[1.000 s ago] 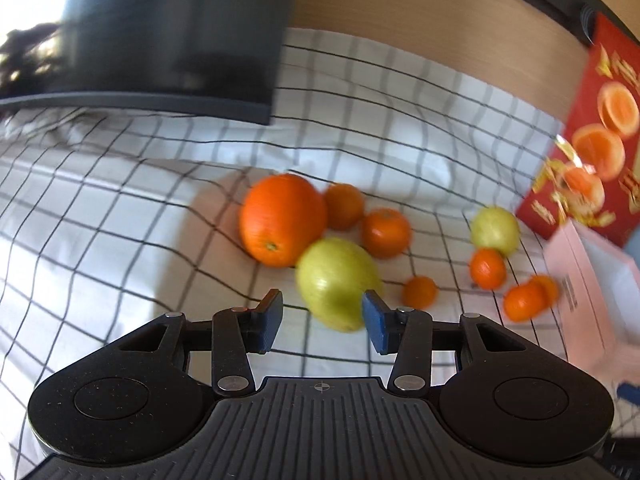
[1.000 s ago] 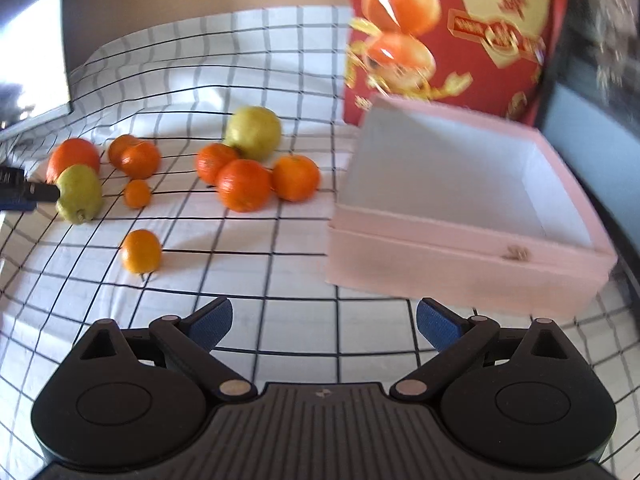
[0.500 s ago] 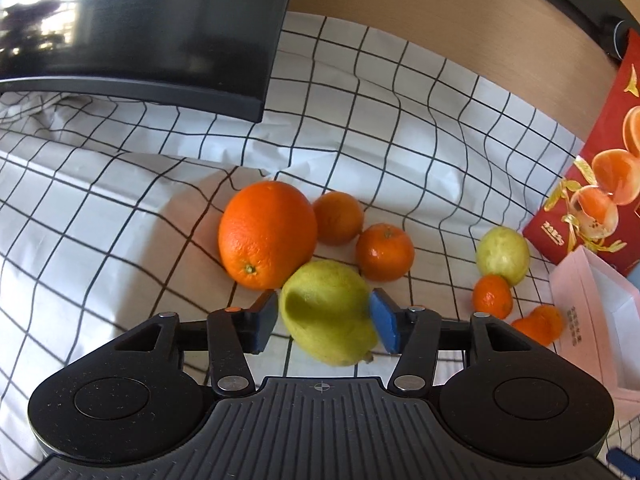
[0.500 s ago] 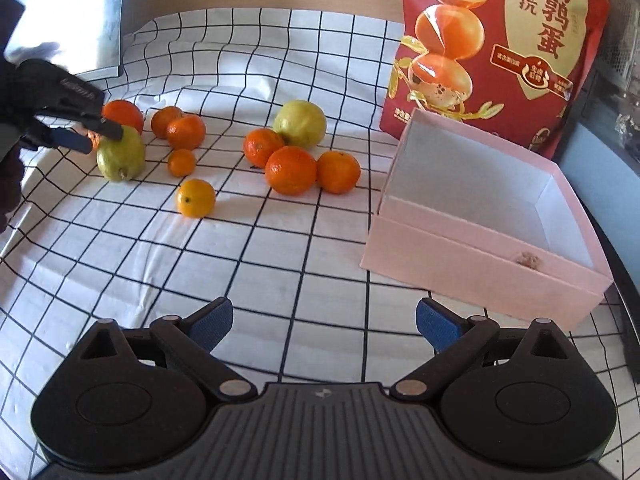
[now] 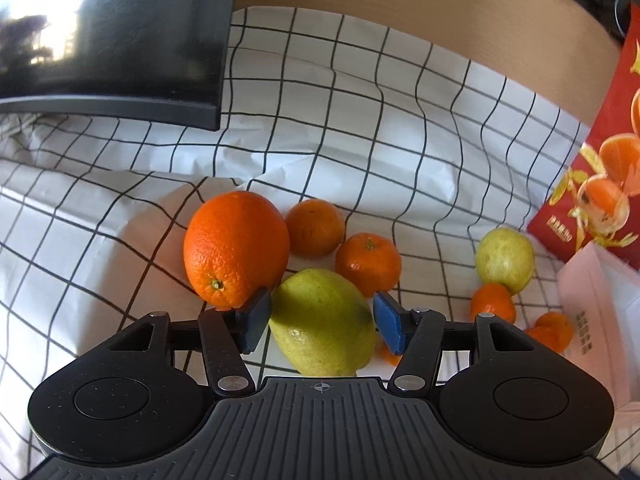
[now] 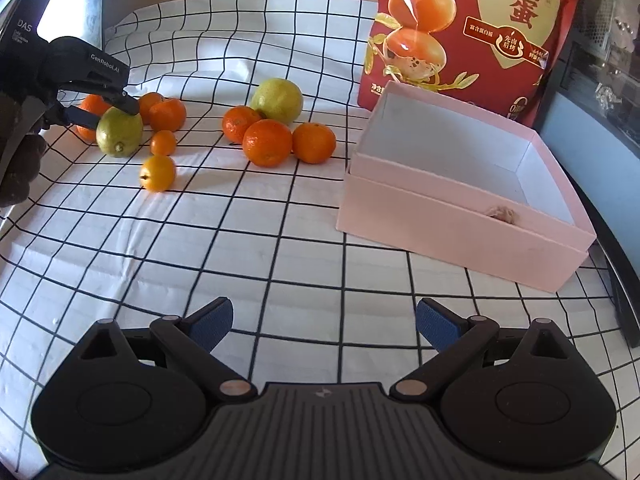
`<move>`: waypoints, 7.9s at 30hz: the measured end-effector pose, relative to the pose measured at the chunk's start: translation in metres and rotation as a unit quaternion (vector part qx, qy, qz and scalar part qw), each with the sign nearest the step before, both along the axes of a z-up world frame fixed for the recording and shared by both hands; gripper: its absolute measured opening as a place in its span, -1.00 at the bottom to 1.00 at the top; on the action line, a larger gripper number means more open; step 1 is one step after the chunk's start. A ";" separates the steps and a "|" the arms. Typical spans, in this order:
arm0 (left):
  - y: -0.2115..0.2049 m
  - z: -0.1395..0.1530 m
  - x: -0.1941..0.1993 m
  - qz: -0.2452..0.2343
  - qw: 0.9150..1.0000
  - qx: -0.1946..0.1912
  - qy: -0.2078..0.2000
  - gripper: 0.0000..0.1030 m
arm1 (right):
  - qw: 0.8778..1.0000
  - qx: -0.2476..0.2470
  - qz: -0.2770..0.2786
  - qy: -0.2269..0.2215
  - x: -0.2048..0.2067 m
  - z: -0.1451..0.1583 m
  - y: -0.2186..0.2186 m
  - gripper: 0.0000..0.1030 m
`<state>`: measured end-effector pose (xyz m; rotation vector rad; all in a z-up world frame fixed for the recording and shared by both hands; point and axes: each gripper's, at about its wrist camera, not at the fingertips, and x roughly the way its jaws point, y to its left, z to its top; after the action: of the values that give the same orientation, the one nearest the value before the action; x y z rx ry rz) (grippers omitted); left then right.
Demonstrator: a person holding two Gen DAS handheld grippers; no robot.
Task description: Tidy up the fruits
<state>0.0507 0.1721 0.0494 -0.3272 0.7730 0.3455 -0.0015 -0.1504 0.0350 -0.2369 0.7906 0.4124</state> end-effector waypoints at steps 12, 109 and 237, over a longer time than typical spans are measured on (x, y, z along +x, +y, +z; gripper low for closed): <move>0.008 -0.004 -0.011 -0.013 1.000 -0.016 -0.015 0.22 | 1.000 0.016 -0.007 0.000 0.065 0.005 0.008 0.90; -0.065 0.008 -0.097 -0.181 0.981 -0.073 -0.011 -0.56 | 0.999 0.018 -0.008 0.032 0.008 0.003 -0.027 -0.35; -0.127 -0.014 -0.059 -0.300 0.951 -0.078 -0.020 0.31 | 0.998 0.042 -0.045 0.005 0.006 0.006 -0.071 -0.36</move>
<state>-0.0082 0.0454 0.0354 -0.2309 0.8226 -0.2967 0.0047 -0.2211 0.0407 -0.1195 0.7884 0.3608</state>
